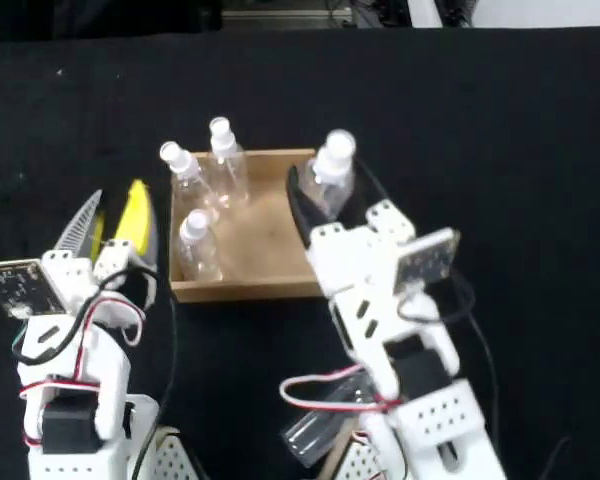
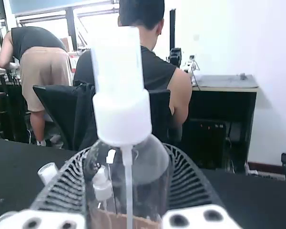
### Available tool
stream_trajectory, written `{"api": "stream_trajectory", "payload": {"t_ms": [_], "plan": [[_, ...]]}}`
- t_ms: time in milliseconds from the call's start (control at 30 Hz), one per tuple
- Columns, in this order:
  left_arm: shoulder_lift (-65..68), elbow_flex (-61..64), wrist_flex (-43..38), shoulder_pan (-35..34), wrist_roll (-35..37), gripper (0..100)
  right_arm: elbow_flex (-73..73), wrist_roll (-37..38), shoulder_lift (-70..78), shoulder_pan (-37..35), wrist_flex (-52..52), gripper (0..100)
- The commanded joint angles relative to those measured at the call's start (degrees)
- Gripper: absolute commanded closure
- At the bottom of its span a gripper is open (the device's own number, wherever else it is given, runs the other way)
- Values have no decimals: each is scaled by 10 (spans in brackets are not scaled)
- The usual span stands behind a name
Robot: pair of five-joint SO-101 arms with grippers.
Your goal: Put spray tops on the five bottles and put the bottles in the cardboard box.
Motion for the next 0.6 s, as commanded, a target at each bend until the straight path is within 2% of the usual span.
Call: {"api": "stream_trajectory", "payload": {"t_ms": [0, 167, 300, 400, 567], "plan": [[-11, 33, -76, -59, 4, 884, -87, 0, 145, -6, -33, 987], [-11, 142, -201, -131, 4, 930, -150, -3, 266, -7, -34, 987], [-11, 229, -321, -146, 4, 973, -162, 2, 320, -37, -71, 988], [-10, 227, -320, -142, 4, 970, -129, 2, 353, -64, -175, 988], [-10, 228, -292, -146, 4, 970, -83, 0, 445, -55, -367, 988]]}}
